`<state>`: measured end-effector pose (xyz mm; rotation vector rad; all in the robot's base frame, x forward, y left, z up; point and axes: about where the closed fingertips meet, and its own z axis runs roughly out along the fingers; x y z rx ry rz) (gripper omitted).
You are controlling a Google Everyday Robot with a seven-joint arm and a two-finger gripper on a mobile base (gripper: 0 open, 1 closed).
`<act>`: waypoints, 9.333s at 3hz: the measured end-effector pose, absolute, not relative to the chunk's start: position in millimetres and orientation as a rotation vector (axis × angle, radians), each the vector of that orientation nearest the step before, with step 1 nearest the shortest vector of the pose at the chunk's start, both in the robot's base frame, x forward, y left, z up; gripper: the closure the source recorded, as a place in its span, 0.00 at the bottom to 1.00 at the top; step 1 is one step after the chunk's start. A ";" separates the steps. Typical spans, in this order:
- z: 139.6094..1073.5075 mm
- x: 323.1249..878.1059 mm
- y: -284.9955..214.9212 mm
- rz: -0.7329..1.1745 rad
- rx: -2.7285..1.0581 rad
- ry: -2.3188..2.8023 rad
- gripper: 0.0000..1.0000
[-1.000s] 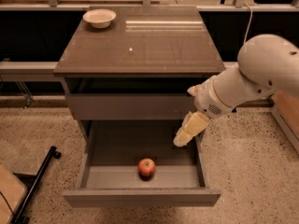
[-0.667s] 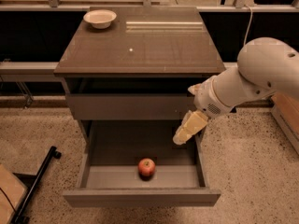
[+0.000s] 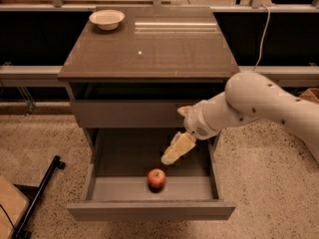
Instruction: Pick apple from middle drawer and place on counter
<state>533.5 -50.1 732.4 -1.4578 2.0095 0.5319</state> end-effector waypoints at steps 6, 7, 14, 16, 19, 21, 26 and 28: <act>486.9 590.0 -0.3 0.645 -1.303 2.150 0.00; 436.3 587.2 -4.8 0.606 -1.264 2.254 0.00; 470.0 545.8 -0.9 0.661 -1.037 2.349 0.88; 482.5 560.6 9.2 0.711 -1.070 2.268 0.42; 419.7 561.1 21.0 0.809 -1.049 2.331 0.00; 389.7 550.5 17.9 0.759 -1.044 2.427 0.13; 555.7 599.3 -2.2 0.814 -1.104 2.114 1.00; 782.0 628.5 -44.0 0.633 -1.313 1.909 1.00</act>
Offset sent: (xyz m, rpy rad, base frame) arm 0.0559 0.0602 -0.1627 0.2223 0.2624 -0.0506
